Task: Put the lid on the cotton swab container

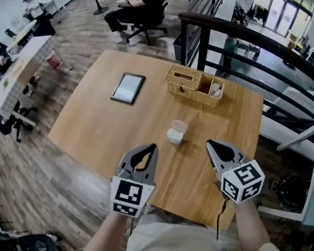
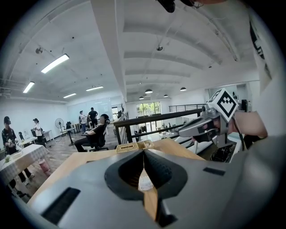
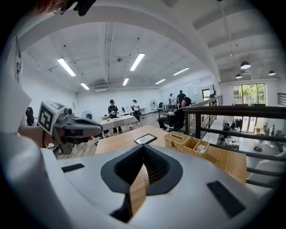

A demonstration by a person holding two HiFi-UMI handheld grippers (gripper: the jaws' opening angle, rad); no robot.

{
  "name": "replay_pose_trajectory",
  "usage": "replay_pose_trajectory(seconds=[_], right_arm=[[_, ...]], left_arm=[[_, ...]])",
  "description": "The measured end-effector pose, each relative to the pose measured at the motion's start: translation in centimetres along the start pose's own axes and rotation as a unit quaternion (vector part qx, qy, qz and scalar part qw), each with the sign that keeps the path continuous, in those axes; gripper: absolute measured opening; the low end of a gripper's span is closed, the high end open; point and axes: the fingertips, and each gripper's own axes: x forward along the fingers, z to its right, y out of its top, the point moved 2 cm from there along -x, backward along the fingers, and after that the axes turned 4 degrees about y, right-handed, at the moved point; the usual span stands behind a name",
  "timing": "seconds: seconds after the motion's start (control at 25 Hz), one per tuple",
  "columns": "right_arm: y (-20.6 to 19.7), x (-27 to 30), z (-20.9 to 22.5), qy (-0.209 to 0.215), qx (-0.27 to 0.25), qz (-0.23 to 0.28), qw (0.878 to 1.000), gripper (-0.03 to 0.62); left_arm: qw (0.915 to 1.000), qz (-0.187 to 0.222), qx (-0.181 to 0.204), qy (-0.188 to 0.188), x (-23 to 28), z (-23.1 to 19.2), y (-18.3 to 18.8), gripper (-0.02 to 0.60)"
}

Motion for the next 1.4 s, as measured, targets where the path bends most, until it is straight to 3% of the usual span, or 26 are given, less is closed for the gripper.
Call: replay_pose_trajectory(seconds=[0.92, 1.4], right_arm=[[-6.8, 15.9, 8.5, -0.053, 0.078, -0.126, 0.988, 0.026], [-12.8, 22.4, 11.7, -0.039, 0.120, -0.203, 0.971, 0.026]], left_arm=[[0.9891, -0.083, -0.003, -0.122, 12.8, -6.7, -8.7, 0.023], [0.9819, -0.113, -0.014, -0.151, 17.0, -7.3, -13.2, 0.023]])
